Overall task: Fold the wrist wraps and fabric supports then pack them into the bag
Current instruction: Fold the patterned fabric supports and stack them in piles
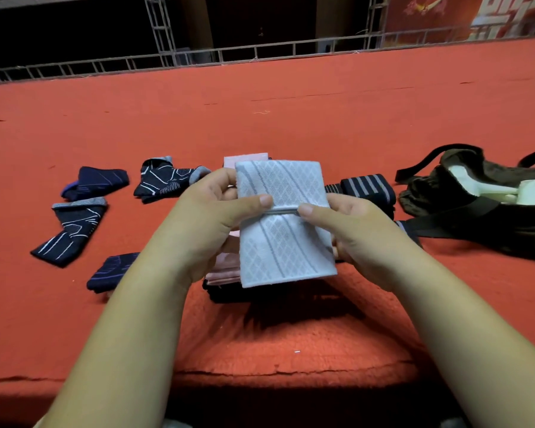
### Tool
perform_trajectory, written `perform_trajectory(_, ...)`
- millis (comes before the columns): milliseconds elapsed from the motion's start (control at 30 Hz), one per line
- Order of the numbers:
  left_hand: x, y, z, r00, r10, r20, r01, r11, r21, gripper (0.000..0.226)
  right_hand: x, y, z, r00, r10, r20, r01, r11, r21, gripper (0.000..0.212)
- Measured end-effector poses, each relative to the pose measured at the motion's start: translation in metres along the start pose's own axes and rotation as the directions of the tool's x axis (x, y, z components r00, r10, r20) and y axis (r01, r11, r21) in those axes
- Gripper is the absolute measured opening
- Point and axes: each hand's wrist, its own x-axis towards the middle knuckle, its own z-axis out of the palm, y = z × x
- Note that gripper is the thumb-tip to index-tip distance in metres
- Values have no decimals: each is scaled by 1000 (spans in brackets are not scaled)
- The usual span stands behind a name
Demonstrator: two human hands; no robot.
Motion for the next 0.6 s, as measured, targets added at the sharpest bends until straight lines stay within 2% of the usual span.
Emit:
perform_trajectory(100,0,0,0,999,16,-34,-14,998,62,29,-2,-2,3,999,-15,-31,18,997,77,24)
perform_trajectory(267,1,-2,-6,999,29,36,-30,999,17,35,1,-1,8,998,-2,-63,16,976,217,25)
perform_trajectory(400,4,-5,-13,996,26,84,-25,999,-22,41,2,0,12,999,8,-37,3,952,305,31)
perform_trajectory(467,4,-3,-12,995,4,98,3,998,-69,43,2,-4,14,998,61,13,-61,896,441,35)
perform_trajectory(600,7,-4,-13,993,-66,96,83,980,-182,48,-2,-6,12,976,85,202,-208,652,729,40)
